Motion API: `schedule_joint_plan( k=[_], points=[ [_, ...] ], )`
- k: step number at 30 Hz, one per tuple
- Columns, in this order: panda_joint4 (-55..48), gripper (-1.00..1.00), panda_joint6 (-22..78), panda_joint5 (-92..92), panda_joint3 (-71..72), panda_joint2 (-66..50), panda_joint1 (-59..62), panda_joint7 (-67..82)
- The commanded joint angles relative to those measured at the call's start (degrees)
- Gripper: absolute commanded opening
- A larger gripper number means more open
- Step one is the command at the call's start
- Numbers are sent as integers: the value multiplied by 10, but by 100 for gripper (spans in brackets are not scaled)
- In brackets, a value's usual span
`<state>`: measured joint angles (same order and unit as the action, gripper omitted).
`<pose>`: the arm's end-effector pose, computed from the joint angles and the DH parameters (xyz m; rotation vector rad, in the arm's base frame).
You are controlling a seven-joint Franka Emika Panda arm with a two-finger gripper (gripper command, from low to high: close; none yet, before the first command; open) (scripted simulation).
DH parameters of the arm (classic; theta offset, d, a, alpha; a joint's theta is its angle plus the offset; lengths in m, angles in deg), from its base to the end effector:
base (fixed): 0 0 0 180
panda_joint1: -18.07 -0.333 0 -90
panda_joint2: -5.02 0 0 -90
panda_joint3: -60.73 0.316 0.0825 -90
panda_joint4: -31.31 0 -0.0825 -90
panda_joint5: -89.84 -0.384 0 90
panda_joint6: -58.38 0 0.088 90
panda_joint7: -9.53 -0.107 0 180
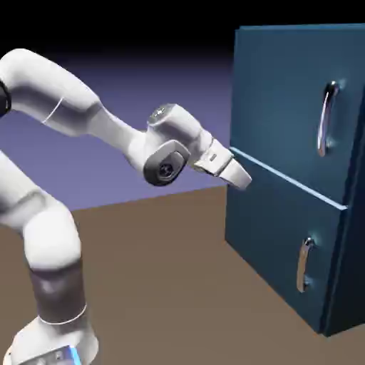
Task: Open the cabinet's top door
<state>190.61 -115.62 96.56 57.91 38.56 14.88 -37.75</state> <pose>0.3921 0.0107 0.4784 -2.4566 0.9128 -1.0906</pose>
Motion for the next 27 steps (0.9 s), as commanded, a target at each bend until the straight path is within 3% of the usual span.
schedule_joint_plan(
  k=[1, 27],
  points=[
    [-6, 0, 0, 25, -10, 3, -9, -18],
    [-170, 0, 0, 673, -282, 88, -250, -483]
  ],
)
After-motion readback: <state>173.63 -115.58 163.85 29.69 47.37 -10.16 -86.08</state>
